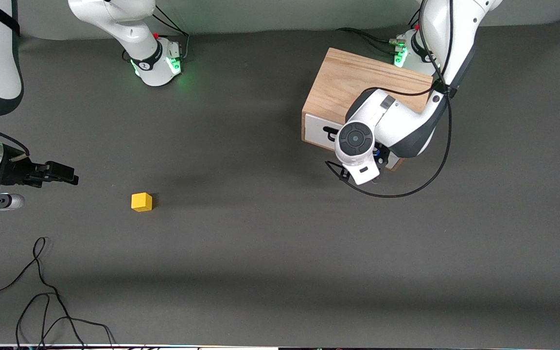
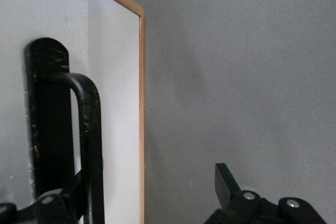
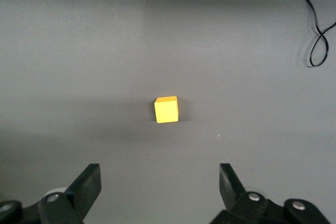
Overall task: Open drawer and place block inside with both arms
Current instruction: 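Pull the drawer handle outward with the left gripper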
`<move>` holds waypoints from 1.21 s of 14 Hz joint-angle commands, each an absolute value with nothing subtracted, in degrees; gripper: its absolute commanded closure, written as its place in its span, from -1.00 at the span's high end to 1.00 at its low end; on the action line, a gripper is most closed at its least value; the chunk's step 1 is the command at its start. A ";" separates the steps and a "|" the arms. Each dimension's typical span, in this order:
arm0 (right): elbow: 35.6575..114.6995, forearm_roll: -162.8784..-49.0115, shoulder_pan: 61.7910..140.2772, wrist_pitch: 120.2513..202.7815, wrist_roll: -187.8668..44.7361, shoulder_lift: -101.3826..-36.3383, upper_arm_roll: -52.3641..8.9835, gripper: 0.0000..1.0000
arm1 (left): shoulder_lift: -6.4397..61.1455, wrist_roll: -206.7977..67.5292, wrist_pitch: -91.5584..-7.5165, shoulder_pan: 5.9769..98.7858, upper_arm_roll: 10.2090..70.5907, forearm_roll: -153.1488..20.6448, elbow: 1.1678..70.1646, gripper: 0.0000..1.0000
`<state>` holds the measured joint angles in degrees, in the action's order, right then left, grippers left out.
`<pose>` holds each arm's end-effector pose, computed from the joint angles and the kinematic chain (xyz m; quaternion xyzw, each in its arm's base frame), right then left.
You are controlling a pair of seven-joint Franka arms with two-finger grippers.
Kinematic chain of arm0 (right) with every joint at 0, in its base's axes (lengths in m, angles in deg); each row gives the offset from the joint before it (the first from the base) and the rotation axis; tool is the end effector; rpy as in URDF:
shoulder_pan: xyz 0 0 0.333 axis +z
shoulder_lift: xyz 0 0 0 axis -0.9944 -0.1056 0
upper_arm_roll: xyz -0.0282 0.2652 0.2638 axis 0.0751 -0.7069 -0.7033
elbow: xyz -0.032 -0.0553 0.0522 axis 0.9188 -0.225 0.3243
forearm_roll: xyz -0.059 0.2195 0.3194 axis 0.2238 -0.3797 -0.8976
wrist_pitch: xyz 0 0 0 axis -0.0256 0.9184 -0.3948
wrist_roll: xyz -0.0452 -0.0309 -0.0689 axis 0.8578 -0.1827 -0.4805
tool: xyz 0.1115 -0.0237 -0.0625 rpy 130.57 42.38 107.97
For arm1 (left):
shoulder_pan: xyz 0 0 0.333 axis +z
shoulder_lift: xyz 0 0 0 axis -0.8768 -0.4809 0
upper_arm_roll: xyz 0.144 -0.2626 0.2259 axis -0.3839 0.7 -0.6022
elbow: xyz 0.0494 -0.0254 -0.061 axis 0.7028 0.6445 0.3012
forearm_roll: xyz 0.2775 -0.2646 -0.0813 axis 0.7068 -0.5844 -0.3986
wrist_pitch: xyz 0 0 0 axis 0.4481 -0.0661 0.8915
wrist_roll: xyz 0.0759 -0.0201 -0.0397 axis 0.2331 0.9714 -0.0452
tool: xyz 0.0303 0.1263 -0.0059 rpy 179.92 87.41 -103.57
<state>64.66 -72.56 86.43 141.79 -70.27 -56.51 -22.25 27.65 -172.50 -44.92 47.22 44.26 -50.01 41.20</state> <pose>0.6244 -0.0138 0.5684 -0.9992 -0.0082 0.0316 0.0242 0.5215 -0.3440 0.3173 -0.8104 -0.5684 0.0679 0.1248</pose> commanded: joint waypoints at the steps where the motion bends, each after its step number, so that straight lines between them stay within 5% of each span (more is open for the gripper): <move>1: 65.10 -72.00 86.75 141.70 -69.79 -55.59 -21.95 1.00 | 25.82 -173.40 -45.23 47.02 43.70 -48.65 37.91 1.00; 17: 65.10 -72.00 86.75 141.35 -69.79 -55.06 -21.78 1.00 | 17.83 -173.13 -50.24 47.02 42.90 -48.21 27.10 1.00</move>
